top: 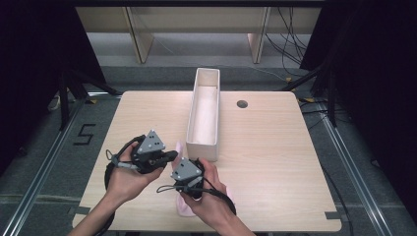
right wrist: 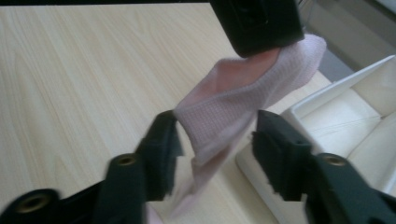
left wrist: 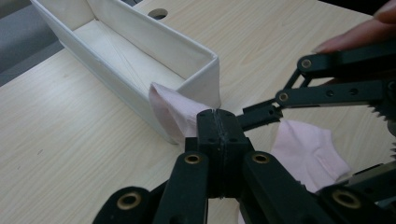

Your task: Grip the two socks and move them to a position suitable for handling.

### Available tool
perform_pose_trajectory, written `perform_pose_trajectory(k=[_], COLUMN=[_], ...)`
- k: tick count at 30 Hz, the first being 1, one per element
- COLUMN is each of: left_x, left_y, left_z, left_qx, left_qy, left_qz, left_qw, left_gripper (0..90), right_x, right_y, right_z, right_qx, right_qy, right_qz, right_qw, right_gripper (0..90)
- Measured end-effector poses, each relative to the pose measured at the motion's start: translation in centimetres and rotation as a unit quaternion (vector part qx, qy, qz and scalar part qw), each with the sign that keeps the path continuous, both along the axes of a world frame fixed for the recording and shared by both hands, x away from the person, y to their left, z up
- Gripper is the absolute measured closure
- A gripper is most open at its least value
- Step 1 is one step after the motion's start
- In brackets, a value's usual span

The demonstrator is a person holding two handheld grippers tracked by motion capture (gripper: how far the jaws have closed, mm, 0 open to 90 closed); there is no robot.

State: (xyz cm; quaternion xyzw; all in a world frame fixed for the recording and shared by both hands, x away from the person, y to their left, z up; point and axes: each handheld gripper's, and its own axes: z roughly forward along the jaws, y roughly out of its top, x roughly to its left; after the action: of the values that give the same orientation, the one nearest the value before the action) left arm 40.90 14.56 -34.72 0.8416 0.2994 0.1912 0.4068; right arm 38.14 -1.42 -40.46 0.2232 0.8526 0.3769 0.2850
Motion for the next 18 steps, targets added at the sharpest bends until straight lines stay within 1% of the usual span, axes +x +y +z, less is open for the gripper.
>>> perform_pose_trajectory(k=[1,2,3,4,5,6,7,8,9,10,11,12,13,14,15,16,17,18], left_x=[0.0,0.0,0.0,0.0,0.0,0.0,0.1,0.1,0.1,0.1,0.1,0.1,0.1,-0.1,-0.3,-0.3,-0.5,-1.1], left_y=[0.0,0.0,0.0,0.0,0.0,0.0,0.0,0.0,0.0,-0.1,-0.1,0.0,0.0,0.3,0.3,0.3,0.5,0.9], left_z=[0.0,0.0,0.0,0.0,0.0,0.1,0.1,0.1,0.1,0.2,0.1,0.2,0.2,0.4,0.5,0.5,0.5,0.5], left_qx=[0.000,0.000,0.000,-0.002,-0.002,-0.004,-0.012,-0.015,-0.015,-0.020,-0.038,-0.040,-0.040,-0.054,-0.069,-0.069,-0.073,-0.074], left_qy=[0.000,-0.001,-0.001,-0.003,-0.003,-0.004,-0.004,-0.005,-0.005,-0.010,-0.011,-0.014,-0.014,-0.038,-0.043,-0.043,-0.048,-0.060], left_qz=[0.000,0.000,0.000,0.001,0.001,0.001,0.000,-0.001,-0.001,-0.006,-0.006,-0.004,-0.004,0.010,0.017,0.017,0.020,0.028], left_qw=[1.0000,1.0000,1.0000,1.0000,1.0000,1.0000,0.9999,0.9999,0.9999,0.9997,0.9992,0.9991,0.9991,0.9978,0.9966,0.9966,0.9959,0.9950], left_gripper=[89.5,89.4,89.4,89.4,89.4,89.3,89.3,89.2,89.1,88.6,86.4,80.4,74.9,69.3,65.8,63.2,63.2,58.3], right_x=[0.0,-0.3,-0.3,-0.3,-0.5,-0.5,-0.5,-0.5,-0.5,-0.4,-0.4,-0.4,-0.4,-0.1,0.0,0.0,0.1,0.6], right_y=[0.0,-0.2,-0.2,-0.4,-0.5,-0.7,-0.9,-1.1,-1.1,-1.5,-1.7,-2.0,-2.0,-2.8,-3.2,-3.2,-3.6,-4.3], right_z=[0.0,0.3,0.3,0.6,0.7,0.8,0.9,1.0,1.0,1.2,1.3,1.5,1.5,1.9,2.2,2.2,2.4,2.8], right_qx=[0.000,0.010,0.010,0.018,0.029,0.034,0.044,0.054,0.054,0.070,0.082,0.096,0.096,0.116,0.123,0.123,0.131,0.145], right_qy=[0.000,-0.010,-0.010,-0.018,-0.010,-0.008,0.002,0.008,0.008,0.015,0.025,0.032,0.032,0.032,0.033,0.033,0.036,0.043], right_qz=[0.000,-0.003,-0.003,0.002,-0.003,-0.002,-0.001,-0.002,-0.002,-0.004,-0.005,-0.012,-0.012,-0.022,-0.029,-0.029,-0.043,-0.053], right_qw=[1.0000,0.9999,0.9999,0.9997,0.9995,0.9994,0.9990,0.9985,0.9985,0.9974,0.9963,0.9948,0.9948,0.9925,0.9914,0.9914,0.9898,0.9871], right_gripper=[56.1,65.8,65.8,73.9,78.9,83.4,85.6,86.3,86.3,86.9,87.0,87.1,87.1,87.1,87.2,87.2,87.1,87.2])
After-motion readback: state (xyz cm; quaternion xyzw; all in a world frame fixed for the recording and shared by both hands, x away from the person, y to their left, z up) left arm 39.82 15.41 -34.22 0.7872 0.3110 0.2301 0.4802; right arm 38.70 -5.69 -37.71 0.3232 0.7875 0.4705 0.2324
